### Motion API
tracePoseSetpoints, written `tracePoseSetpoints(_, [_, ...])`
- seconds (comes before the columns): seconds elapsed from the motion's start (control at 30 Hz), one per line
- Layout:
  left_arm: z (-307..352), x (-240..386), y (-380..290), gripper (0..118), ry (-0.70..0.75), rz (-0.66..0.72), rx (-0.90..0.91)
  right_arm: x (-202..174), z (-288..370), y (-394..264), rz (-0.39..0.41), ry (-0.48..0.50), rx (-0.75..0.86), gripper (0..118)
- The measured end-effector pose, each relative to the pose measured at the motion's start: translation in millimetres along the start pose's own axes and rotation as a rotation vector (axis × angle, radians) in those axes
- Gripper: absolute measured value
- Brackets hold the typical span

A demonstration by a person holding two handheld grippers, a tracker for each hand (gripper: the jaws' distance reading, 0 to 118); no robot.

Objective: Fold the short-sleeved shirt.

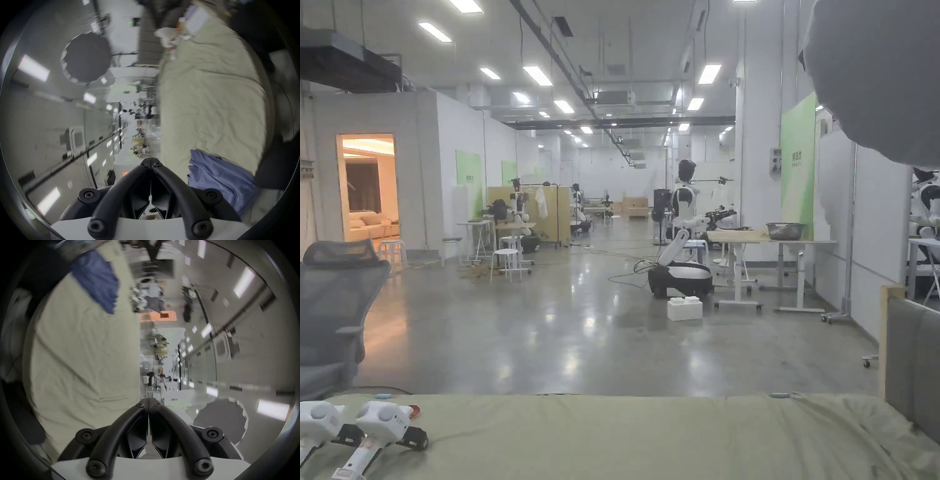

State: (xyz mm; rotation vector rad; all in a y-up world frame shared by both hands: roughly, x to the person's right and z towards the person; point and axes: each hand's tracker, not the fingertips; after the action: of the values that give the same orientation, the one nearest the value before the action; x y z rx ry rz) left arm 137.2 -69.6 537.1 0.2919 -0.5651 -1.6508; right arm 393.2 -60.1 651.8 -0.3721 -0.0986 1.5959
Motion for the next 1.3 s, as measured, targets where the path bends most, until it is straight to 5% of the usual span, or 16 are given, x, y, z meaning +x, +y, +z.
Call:
tracePoseSetpoints(0.1, [3.6, 14.5, 4.6, 0, -0.034, -0.063, 0.053, -0.1, 1.2, 4.3, 0.022, 0.004, 0.007, 0])
tracePoseSetpoints(0.2, [-0.4, 1.4, 6.4, 0, 0.061, 0.025, 0.053, 22.7, -1.1, -2.3, -0.211, -0.012, -0.032, 0])
tracePoseSetpoints(0.27, [2.8, -39.5, 2.6, 0, 0.133, 0.318, 0.025, 47.0, 2.1, -13.5, -0.427, -0.065, -0.042, 0])
tracePoseSetpoints(0.37, [6.1, -101.6, -15.2, 0, 0.203, 0.962, 0.014, 81.0, 5.3, -25.4, -0.861, -0.143, -0.056, 0])
tracePoseSetpoints(0.5, [11.6, -107.9, -88.0, 0, 0.097, 1.820, 0.219, 83.9, 4.4, -66.8, -1.523, -0.170, -0.064, 0])
tracePoseSetpoints(0.57, [8.8, -91.7, -104.5, 0, 0.117, 1.968, 0.217, 68.6, 3.9, -85.2, -1.801, -0.109, -0.044, 0])
tracePoseSetpoints(0.6, [10.2, -88.8, -105.4, 0, 0.162, 1.958, 0.144, 62.4, 4.0, -91.0, -1.862, -0.104, -0.034, 0])
tracePoseSetpoints(0.9, [23.2, -101.0, -81.7, 0, 0.154, 1.682, 0.127, 63.6, 6.9, -84.4, -1.833, -0.122, -0.024, 0])
tracePoseSetpoints(1.3, [23.3, -105.1, -69.1, 0, 0.126, 1.634, 0.151, 68.1, 9.6, -70.8, -1.721, -0.127, -0.021, 0])
